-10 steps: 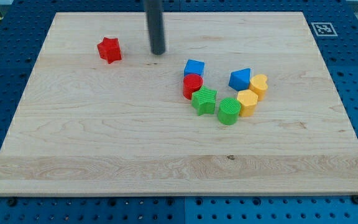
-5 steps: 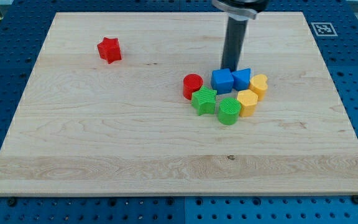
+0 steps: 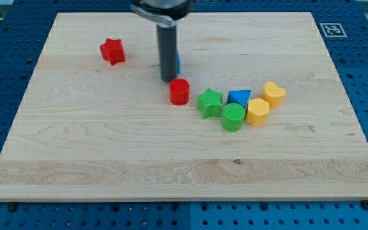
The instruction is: Push the blue cube below red star
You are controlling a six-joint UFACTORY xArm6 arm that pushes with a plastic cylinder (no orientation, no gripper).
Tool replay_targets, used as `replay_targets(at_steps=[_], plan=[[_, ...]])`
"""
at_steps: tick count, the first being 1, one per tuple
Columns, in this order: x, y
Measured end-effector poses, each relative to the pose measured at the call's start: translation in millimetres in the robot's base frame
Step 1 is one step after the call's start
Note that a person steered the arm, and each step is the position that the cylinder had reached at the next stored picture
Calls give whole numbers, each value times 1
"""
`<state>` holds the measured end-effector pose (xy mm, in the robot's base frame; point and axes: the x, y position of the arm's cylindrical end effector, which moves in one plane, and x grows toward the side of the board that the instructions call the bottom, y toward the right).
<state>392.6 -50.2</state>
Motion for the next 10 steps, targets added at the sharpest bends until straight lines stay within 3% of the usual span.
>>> replay_targets(at_steps=[2,4,7,8,10], plan=[[18,50],[-24,75],[-29,1],[-52,12],[-80,-31]])
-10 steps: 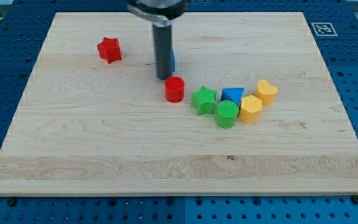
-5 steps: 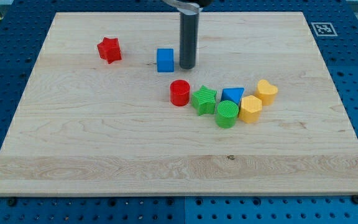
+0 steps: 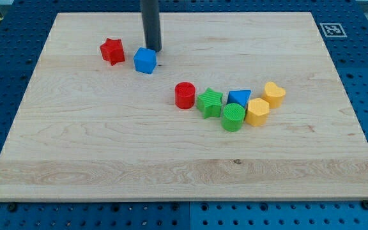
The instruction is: Push the blue cube below red star
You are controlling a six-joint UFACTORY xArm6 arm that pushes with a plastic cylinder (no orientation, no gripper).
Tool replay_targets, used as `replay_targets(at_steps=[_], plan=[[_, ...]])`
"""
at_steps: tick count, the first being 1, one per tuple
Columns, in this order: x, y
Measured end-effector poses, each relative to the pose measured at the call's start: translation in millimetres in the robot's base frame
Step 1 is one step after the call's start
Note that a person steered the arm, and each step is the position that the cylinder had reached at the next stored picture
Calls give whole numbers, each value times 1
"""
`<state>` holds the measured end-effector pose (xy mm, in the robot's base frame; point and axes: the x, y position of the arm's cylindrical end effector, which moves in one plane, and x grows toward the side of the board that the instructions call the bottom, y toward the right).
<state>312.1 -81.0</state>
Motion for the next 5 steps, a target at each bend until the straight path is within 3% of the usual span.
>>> replay_targets(at_steps=[2,4,5], plan=[[34,-17],[18,25],[49,29]])
